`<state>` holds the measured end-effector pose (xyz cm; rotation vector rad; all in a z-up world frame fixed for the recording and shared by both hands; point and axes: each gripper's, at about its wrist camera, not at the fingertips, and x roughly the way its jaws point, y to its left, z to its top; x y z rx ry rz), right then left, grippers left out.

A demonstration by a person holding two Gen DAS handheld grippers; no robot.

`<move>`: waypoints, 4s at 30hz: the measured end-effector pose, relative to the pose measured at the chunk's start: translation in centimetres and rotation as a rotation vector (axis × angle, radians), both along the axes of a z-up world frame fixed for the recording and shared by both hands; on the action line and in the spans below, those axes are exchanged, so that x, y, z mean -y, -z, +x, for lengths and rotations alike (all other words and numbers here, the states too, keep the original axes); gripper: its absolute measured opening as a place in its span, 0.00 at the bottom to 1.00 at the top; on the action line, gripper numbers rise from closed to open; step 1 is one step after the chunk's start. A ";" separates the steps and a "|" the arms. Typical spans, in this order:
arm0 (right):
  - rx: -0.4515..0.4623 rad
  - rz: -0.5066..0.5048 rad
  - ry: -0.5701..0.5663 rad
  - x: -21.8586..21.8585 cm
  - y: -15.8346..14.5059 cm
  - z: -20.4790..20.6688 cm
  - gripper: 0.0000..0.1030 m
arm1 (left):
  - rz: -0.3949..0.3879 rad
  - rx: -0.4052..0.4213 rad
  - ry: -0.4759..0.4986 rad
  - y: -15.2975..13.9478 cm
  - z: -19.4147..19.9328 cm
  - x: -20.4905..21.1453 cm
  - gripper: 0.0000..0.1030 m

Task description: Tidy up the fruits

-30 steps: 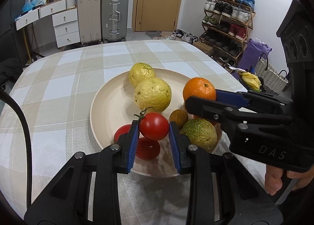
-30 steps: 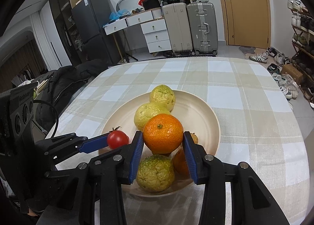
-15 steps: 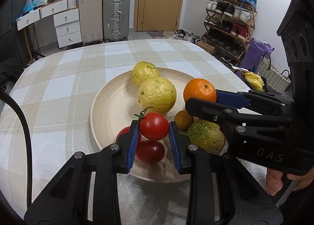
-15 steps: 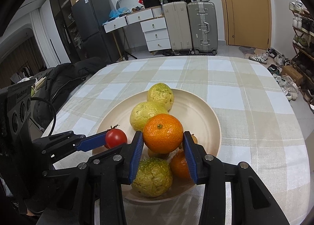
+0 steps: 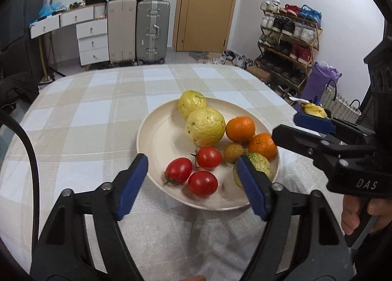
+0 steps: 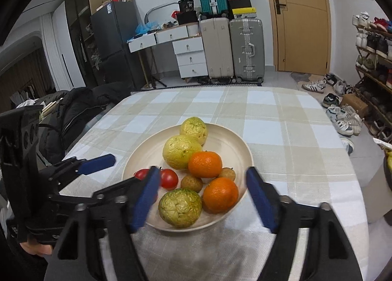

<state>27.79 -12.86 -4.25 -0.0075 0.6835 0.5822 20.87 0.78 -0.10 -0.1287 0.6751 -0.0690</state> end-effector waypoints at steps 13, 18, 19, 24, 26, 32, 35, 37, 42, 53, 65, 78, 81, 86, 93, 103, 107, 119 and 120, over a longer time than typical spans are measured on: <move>0.109 0.007 -0.033 0.8 -0.3 -4.2 1.00 | 0.033 0.125 -0.049 -2.3 -7.0 -1.4 1.00; 0.131 0.027 -0.040 1.3 0.0 -5.5 1.00 | 0.019 0.138 -0.054 -2.1 -8.6 -1.5 1.00; 0.134 0.029 -0.037 1.4 0.1 -5.6 1.00 | 0.017 0.143 -0.053 -2.0 -8.7 -1.4 1.00; 0.161 0.045 -0.041 2.0 0.1 -6.7 1.00 | 0.029 0.166 -0.058 -1.7 -9.6 -1.0 1.00; 0.175 0.038 -0.050 2.0 0.0 -7.1 1.00 | 0.030 0.169 -0.063 -1.6 -9.8 -0.9 1.00; 0.192 0.042 -0.051 2.1 0.2 -7.5 1.00 | 0.041 0.182 -0.061 -1.6 -9.9 -0.6 1.00; 0.207 0.052 -0.052 2.1 0.2 -7.9 1.00 | 0.050 0.186 -0.057 -1.6 -10.2 -0.3 1.00; 0.213 0.059 -0.054 2.2 0.2 -8.0 1.00 | 0.052 0.187 -0.056 -1.6 -10.1 -0.2 1.00; 0.209 0.059 -0.052 2.3 0.5 -8.0 1.00 | 0.082 0.193 -0.047 -1.6 -9.9 0.4 1.00; 0.230 0.055 -0.045 2.2 0.4 -8.4 1.00 | 0.086 0.187 -0.052 -1.5 -10.1 0.7 1.00; 0.224 0.052 -0.047 2.1 0.5 -8.5 1.00 | 0.077 0.173 -0.060 -1.4 -9.8 0.2 1.00; 0.222 0.052 -0.043 2.2 0.5 -8.5 1.00 | 0.077 0.171 -0.060 -1.3 -9.7 0.0 1.00; 0.222 0.051 -0.043 2.3 0.5 -8.4 1.00 | 0.077 0.170 -0.060 -1.3 -9.7 0.0 1.00; 0.222 0.052 -0.043 2.3 0.5 -8.4 1.00 | 0.076 0.170 -0.061 -1.3 -9.7 0.0 1.00; 0.223 0.051 -0.043 2.3 0.5 -8.4 1.00 | 0.077 0.171 -0.062 -1.3 -9.7 0.0 1.00; 0.222 0.051 -0.044 2.3 0.5 -8.4 1.00 | 0.077 0.170 -0.061 -1.3 -9.7 0.0 1.00; 0.223 0.051 -0.044 2.3 0.5 -8.5 1.00 | 0.076 0.170 -0.061 -1.3 -9.7 0.0 1.00; 0.223 0.049 -0.044 2.2 0.5 -8.5 1.00 | 0.075 0.172 -0.061 -1.3 -9.7 0.0 1.00; 0.224 0.050 -0.044 2.2 0.5 -8.5 1.00 | 0.076 0.171 -0.061 -1.3 -9.7 0.0 1.00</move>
